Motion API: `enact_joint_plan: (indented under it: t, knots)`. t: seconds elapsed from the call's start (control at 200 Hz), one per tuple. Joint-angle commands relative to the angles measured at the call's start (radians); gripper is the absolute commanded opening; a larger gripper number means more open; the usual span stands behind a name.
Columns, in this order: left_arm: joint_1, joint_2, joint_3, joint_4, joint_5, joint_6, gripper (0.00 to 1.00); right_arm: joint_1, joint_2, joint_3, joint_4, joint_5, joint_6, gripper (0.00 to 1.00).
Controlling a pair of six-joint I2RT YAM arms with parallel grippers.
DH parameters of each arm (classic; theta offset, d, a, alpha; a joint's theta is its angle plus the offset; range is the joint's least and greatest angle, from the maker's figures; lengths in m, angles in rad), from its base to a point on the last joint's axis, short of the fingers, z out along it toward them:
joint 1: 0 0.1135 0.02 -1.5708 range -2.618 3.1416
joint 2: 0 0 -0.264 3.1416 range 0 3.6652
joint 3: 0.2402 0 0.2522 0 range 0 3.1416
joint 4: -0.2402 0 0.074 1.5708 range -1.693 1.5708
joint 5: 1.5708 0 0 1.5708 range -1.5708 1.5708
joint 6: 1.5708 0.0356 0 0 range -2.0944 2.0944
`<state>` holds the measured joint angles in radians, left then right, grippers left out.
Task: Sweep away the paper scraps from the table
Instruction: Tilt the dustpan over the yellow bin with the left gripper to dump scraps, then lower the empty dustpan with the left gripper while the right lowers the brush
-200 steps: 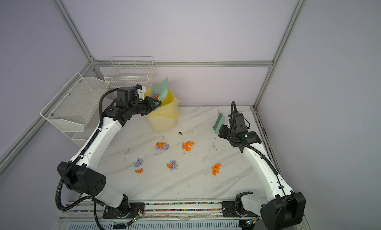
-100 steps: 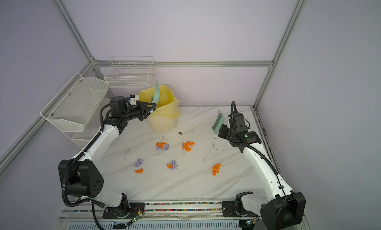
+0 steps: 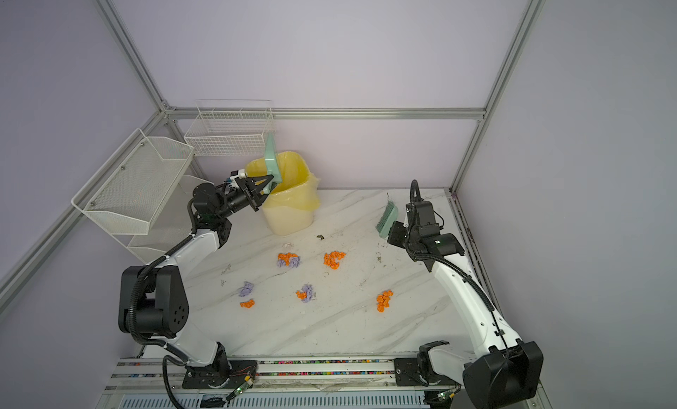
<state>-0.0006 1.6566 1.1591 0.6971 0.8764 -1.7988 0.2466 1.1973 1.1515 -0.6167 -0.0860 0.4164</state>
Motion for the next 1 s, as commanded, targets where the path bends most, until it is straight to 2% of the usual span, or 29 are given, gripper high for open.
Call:
enact_joint_plan:
  t: [0.0,0.585,0.85,0.995]
  knots:
    - [0.005,-0.024,-0.034,0.138,0.021,-0.056,0.00,-0.007,-0.004,0.016,0.031,0.005,0.009,0.00]
    - [0.002,-0.062,-0.030,0.094,0.016,0.005,0.02,-0.007,-0.010,0.014,0.028,0.006,0.013,0.00]
    - [-0.018,-0.118,-0.021,-0.043,0.019,0.123,0.02,-0.006,-0.005,0.021,0.010,0.026,0.039,0.00]
    - [-0.058,-0.147,0.026,-0.197,0.032,0.252,0.02,-0.006,-0.002,0.032,-0.002,0.028,0.045,0.00]
